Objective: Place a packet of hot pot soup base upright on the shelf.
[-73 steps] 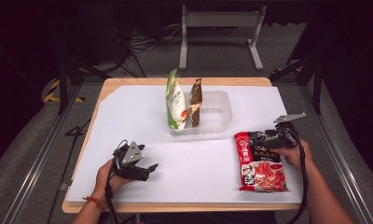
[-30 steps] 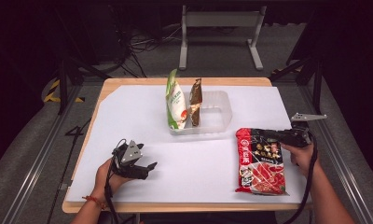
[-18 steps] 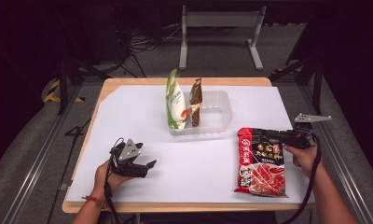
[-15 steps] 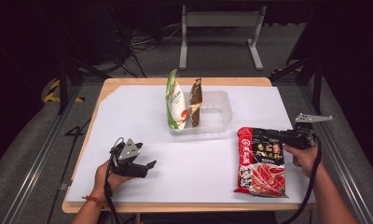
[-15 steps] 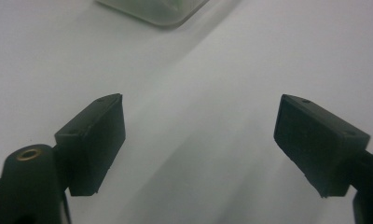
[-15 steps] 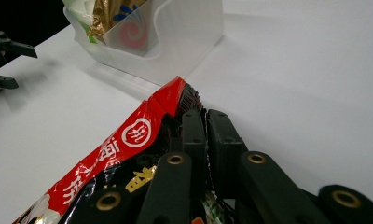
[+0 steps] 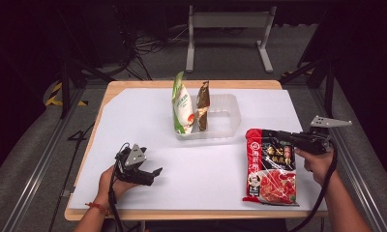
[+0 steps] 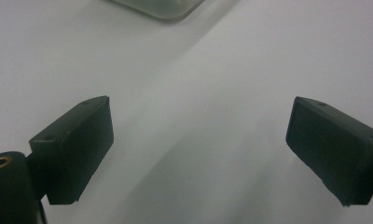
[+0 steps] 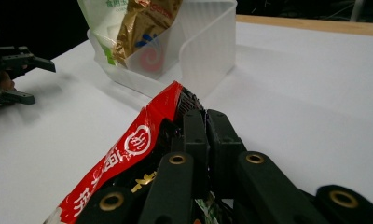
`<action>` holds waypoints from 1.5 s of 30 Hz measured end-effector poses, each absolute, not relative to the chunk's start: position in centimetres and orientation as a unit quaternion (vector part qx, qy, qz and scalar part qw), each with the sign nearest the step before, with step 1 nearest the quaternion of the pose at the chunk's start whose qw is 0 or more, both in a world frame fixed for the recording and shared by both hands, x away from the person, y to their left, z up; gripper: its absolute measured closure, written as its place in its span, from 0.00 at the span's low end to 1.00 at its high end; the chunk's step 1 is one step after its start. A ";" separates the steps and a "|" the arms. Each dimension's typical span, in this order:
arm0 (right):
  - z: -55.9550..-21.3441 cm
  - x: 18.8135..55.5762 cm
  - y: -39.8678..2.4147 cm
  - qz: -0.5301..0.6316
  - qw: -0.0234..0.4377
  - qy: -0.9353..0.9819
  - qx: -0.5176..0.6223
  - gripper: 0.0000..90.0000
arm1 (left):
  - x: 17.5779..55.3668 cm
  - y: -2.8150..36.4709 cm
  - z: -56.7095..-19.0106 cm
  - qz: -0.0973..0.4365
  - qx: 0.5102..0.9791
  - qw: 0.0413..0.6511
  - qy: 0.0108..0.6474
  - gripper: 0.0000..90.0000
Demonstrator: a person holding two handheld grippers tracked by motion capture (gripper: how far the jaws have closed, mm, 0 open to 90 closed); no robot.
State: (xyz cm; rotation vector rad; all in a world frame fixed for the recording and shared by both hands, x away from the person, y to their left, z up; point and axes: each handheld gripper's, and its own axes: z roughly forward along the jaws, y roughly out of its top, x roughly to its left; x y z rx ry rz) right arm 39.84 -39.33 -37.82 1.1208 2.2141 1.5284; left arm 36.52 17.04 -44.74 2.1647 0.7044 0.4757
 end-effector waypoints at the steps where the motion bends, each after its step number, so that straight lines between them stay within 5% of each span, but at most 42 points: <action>1: -37.8 39.8 -39.3 0.521 0.113 0.755 0.382 0.97 | 36.5 17.0 -44.7 0.188 0.854 0.397 0.278 0.09; 18: -34.2 37.1 -38.0 0.546 0.183 0.738 0.351 0.98 | 36.5 16.9 -44.8 0.193 0.858 0.388 0.276 0.09; 45: -31.1 35.1 -35.3 0.561 0.220 0.741 0.296 0.98 | 36.3 16.2 -44.9 0.195 0.859 0.391 0.268 0.10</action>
